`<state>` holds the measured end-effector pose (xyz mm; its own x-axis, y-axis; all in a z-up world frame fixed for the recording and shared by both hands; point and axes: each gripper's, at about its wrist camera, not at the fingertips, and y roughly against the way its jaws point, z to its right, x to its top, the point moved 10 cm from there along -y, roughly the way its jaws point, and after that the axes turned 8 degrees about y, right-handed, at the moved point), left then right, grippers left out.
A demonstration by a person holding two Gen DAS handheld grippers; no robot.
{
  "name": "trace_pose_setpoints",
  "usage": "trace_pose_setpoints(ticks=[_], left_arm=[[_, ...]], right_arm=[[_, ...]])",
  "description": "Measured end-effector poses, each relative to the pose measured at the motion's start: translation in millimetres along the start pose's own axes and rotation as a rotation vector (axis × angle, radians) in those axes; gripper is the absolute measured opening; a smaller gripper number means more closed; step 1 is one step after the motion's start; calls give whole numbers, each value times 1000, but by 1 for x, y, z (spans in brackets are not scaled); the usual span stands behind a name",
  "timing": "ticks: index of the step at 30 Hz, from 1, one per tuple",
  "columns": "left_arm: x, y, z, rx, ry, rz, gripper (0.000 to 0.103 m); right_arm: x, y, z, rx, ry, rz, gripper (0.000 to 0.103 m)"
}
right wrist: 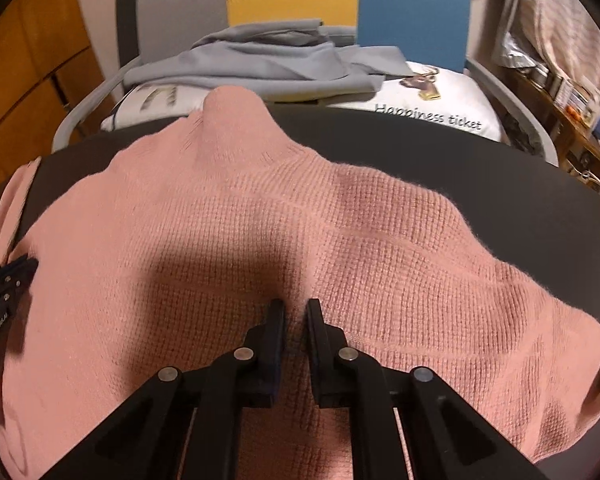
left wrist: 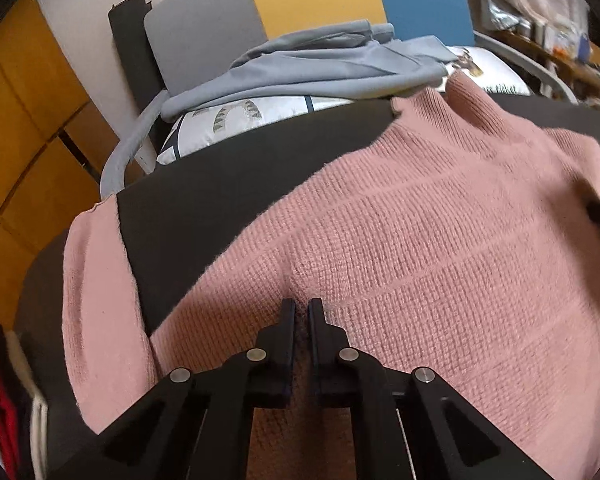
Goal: Fold clothes
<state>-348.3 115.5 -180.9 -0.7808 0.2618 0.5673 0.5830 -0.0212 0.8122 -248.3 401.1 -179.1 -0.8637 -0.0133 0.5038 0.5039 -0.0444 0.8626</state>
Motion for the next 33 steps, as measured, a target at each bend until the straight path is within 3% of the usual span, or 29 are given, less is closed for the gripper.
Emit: trace_pose_setpoints(ticks=[3,6,10,12,13,14,17,21,23,27,30,33], left_arm=[[4,-2,6,-11,39,-2,6],[6,1,6,-13,33,-5,9],[14,20,-20,-61,96,19,14],[19,29,-38,-60,132,44,35],[22,32,-54,-27,153,56,63],[25,35,-70,12,178,70,82],[35,31,-128,136,267,107,84],[44,7,-187,261,308,31,91],[49,-10,-207,291,320,-11,92],[55,-52,-219,248,354,-145,92],[59,-76,-212,206,410,-212,92],[71,-97,-207,256,374,-237,92]], right_arm=[[6,-6,4,-16,-3,12,10],[11,-7,2,-39,36,10,25],[13,16,-13,-9,19,58,26],[15,31,-27,23,12,97,28],[15,34,-38,35,32,101,28],[14,35,-49,32,64,99,28],[9,33,-80,5,155,93,28],[-4,13,-103,-46,222,71,30],[-6,9,-105,-67,217,101,34],[-9,6,-107,-75,198,133,45],[-10,6,-112,-103,227,134,47],[-12,8,-114,-113,234,139,47]])
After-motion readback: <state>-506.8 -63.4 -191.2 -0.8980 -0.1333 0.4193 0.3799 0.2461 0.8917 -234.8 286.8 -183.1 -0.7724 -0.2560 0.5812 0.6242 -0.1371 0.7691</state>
